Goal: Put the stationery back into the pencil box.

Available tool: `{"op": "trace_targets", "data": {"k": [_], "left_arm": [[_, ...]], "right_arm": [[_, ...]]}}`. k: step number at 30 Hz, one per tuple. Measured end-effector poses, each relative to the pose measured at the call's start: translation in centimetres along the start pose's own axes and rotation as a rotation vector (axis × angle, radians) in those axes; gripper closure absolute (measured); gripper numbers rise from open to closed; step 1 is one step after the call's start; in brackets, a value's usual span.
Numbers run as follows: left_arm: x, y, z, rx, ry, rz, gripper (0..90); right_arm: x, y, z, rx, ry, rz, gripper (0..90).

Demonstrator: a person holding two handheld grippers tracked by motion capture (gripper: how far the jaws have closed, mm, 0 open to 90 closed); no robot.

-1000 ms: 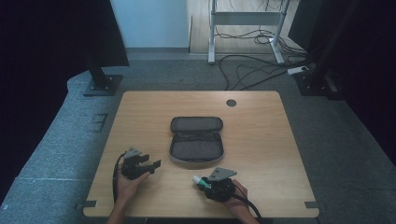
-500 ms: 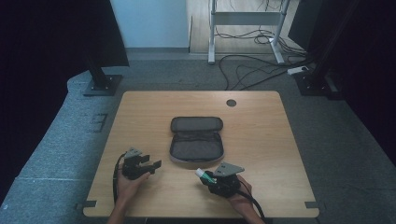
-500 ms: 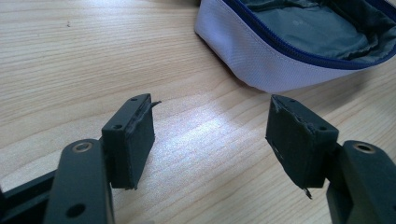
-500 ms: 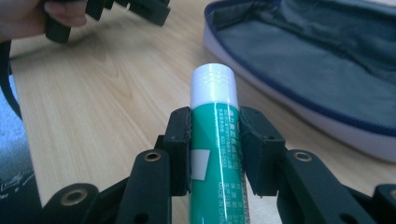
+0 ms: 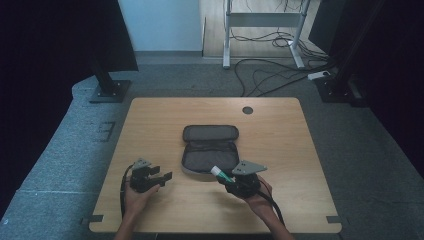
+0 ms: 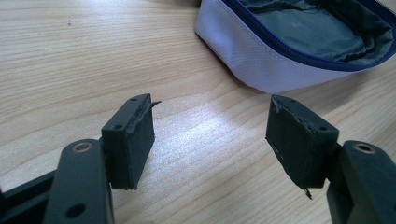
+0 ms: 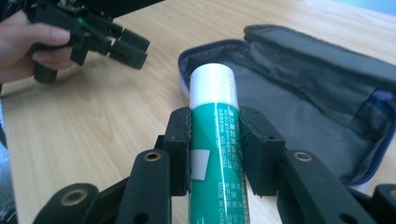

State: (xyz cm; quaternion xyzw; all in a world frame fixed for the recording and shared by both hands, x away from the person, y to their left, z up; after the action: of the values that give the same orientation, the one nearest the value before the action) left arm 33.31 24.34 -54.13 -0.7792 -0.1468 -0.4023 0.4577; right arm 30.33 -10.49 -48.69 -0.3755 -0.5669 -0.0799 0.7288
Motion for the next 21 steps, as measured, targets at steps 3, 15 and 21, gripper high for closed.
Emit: {"op": "trace_targets", "data": {"k": [3, 15, 21], "left_arm": [[0.0, 0.0, 0.0, 0.002, 0.001, 0.003, 32.5], [-0.1, 0.2, -0.2, 0.001, 0.006, 0.007, 32.5], [-0.1, 0.2, -0.2, 0.001, 0.007, 0.01, 32.5]], "right_arm": [[0.6, 0.1, -0.4, 0.001, 0.01, -0.009, 65.1], [1.7, 1.2, -0.9, -0.007, -0.004, 0.005, 65.1], [1.9, 1.8, -1.4, -0.005, 0.012, 0.009, 65.1]]}}
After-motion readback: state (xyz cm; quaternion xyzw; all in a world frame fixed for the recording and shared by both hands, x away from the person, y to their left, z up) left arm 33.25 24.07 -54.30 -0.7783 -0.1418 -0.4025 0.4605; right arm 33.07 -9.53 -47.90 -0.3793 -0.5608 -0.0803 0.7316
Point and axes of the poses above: each handheld gripper's, and its own axes: y roughly forward along the jaws, x roughly out of its top, z roughly to its left, the point moved 1 cm from there along y, roughly forward along the jaws, and after that the axes turned 2 degrees about -z, right-handed, at the moved point
